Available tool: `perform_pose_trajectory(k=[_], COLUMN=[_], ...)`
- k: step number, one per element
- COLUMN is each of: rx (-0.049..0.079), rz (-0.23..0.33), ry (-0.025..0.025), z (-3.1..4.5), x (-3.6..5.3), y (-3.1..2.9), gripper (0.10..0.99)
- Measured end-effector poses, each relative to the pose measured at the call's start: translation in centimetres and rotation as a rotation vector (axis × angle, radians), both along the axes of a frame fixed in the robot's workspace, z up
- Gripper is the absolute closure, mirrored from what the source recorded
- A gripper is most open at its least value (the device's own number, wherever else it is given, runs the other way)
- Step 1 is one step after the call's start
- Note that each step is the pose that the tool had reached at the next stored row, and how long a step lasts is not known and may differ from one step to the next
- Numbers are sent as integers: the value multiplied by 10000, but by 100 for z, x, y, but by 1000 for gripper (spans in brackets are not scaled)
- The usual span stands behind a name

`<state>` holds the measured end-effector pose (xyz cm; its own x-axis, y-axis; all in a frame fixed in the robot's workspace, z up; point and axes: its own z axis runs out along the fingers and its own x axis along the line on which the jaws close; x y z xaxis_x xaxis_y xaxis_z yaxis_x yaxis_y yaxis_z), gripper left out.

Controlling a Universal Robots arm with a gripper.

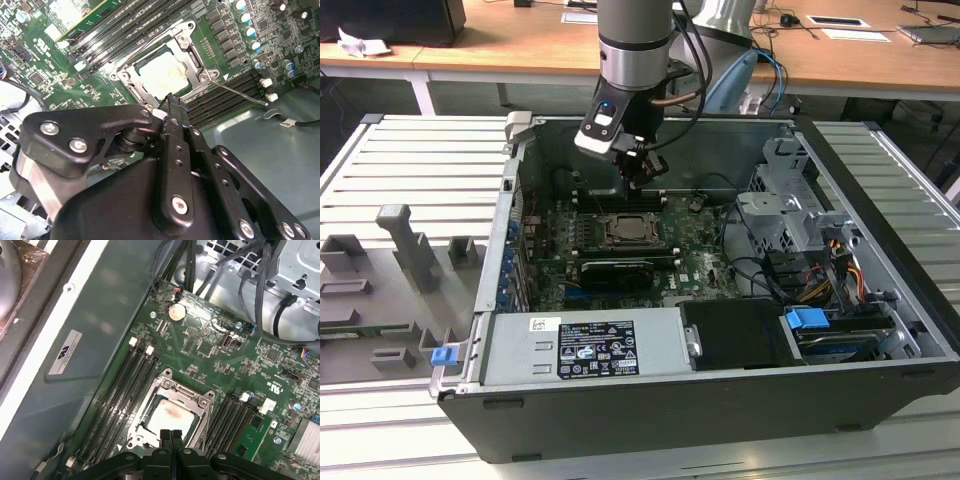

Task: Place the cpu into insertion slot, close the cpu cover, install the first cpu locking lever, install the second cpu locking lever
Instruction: 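Install the first cpu locking lever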

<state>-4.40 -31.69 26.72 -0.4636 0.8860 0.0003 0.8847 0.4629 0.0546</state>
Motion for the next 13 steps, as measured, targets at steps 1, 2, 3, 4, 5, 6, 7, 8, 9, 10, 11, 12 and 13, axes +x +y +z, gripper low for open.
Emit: perform_pose_trajectory(k=[1, 2, 3, 4, 5, 6, 7, 8, 9, 10, 11, 12, 13], rx=[0, 0, 0, 0, 0, 0, 0, 1, 1, 0, 0, 1, 0], rz=[40, 78, 130, 165, 208, 246, 299, 337, 413, 464, 505, 571, 727], ry=[0, 0, 0, 0, 0, 0, 0, 0, 0, 0, 0, 0, 0], z=[0, 0, 0, 0, 0, 0, 0, 0, 0, 0, 0, 0, 0], x=[0, 0, 0, 0, 0, 0, 0, 0, 0, 0, 0, 0, 0], y=[0, 0, 0, 0, 0, 0, -1, -1, -1, -1, -1, -1, -1], gripper=[980, 980, 980, 980, 980, 980, 980, 980, 980, 980, 980, 980, 980])
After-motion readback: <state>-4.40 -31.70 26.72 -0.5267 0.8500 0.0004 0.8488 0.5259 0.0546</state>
